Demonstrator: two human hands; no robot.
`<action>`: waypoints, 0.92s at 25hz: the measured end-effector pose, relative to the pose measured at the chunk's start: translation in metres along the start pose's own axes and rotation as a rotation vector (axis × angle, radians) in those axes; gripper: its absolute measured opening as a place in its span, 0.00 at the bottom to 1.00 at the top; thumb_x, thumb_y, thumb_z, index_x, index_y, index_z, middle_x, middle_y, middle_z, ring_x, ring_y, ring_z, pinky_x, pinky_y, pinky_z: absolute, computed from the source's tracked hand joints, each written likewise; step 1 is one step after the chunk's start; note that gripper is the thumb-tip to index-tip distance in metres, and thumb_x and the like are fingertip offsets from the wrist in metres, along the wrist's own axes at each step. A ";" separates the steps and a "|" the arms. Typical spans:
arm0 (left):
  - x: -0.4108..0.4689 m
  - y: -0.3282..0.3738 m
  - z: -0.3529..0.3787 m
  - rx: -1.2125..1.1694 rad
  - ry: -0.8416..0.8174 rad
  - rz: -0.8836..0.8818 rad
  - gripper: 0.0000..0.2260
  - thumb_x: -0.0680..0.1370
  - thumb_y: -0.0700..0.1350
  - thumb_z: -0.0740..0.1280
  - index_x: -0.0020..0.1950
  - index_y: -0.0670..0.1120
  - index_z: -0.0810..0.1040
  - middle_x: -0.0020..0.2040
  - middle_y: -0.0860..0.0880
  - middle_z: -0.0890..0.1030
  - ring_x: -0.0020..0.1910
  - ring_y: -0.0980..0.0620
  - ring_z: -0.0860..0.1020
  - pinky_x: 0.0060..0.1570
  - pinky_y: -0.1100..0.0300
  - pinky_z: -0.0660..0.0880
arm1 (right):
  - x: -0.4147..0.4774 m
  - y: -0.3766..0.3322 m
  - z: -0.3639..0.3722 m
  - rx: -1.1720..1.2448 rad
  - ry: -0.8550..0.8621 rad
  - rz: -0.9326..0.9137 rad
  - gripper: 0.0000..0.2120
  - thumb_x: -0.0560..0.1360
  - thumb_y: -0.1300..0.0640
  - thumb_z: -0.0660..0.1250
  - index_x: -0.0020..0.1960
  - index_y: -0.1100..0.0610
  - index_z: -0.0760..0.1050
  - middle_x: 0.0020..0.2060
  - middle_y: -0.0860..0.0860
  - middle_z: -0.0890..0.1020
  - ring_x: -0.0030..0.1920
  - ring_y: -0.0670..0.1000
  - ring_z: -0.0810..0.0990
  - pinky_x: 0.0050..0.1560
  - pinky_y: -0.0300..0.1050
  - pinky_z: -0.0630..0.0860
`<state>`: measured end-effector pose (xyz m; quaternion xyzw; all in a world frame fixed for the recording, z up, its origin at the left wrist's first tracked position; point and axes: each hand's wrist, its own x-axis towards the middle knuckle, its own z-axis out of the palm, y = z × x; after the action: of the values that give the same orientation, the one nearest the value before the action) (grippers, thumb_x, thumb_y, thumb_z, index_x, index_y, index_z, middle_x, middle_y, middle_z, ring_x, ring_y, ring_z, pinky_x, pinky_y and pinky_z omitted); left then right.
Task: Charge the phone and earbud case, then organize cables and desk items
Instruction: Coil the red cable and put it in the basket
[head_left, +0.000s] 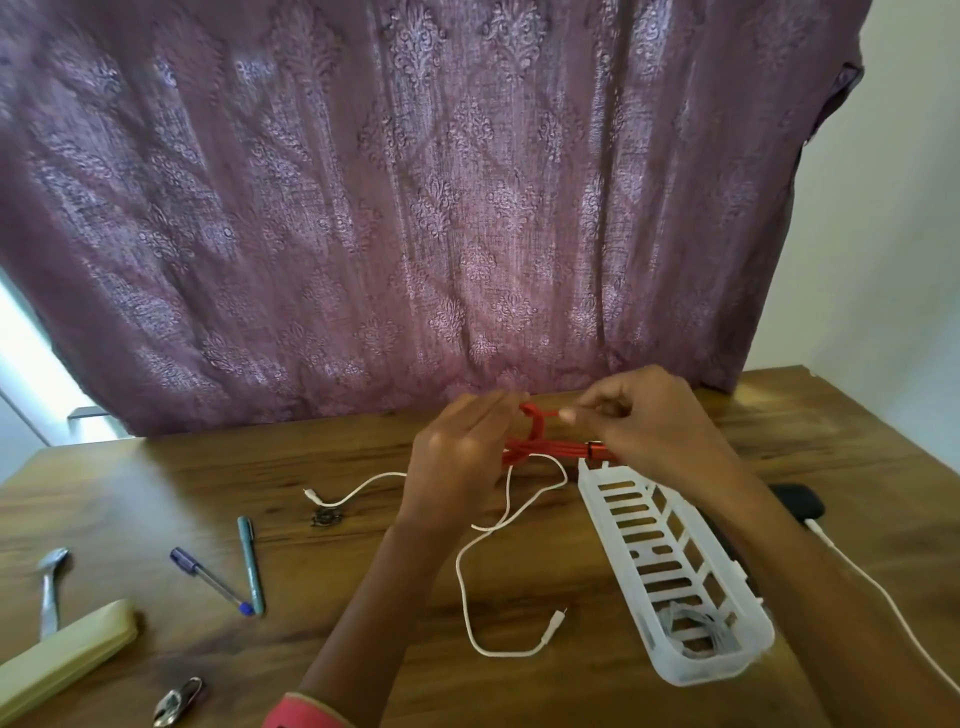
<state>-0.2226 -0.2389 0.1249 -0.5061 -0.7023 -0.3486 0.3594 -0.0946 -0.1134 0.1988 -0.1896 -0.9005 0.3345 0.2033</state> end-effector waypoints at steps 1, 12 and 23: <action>-0.001 -0.003 0.000 0.029 -0.017 0.025 0.11 0.71 0.34 0.69 0.53 0.41 0.81 0.47 0.47 0.84 0.41 0.48 0.81 0.36 0.54 0.79 | 0.000 0.000 0.000 -0.158 0.022 -0.057 0.07 0.71 0.48 0.69 0.44 0.50 0.82 0.33 0.39 0.78 0.34 0.39 0.75 0.38 0.33 0.70; 0.013 0.011 -0.012 -0.305 0.119 -0.528 0.06 0.75 0.43 0.65 0.48 0.46 0.82 0.32 0.55 0.80 0.33 0.58 0.79 0.35 0.73 0.72 | -0.003 0.050 0.021 1.288 -0.204 -0.171 0.37 0.57 0.55 0.81 0.63 0.56 0.71 0.38 0.55 0.78 0.45 0.51 0.80 0.54 0.43 0.76; 0.004 0.012 -0.004 -0.410 0.121 -0.728 0.06 0.75 0.40 0.67 0.47 0.48 0.83 0.31 0.57 0.80 0.29 0.62 0.79 0.34 0.71 0.74 | 0.005 0.023 0.049 1.109 0.145 -0.011 0.08 0.75 0.60 0.61 0.51 0.61 0.75 0.34 0.51 0.81 0.38 0.49 0.81 0.43 0.44 0.80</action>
<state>-0.2111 -0.2375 0.1324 -0.2645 -0.7289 -0.6146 0.1452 -0.1187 -0.1206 0.1505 -0.0721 -0.5743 0.7432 0.3357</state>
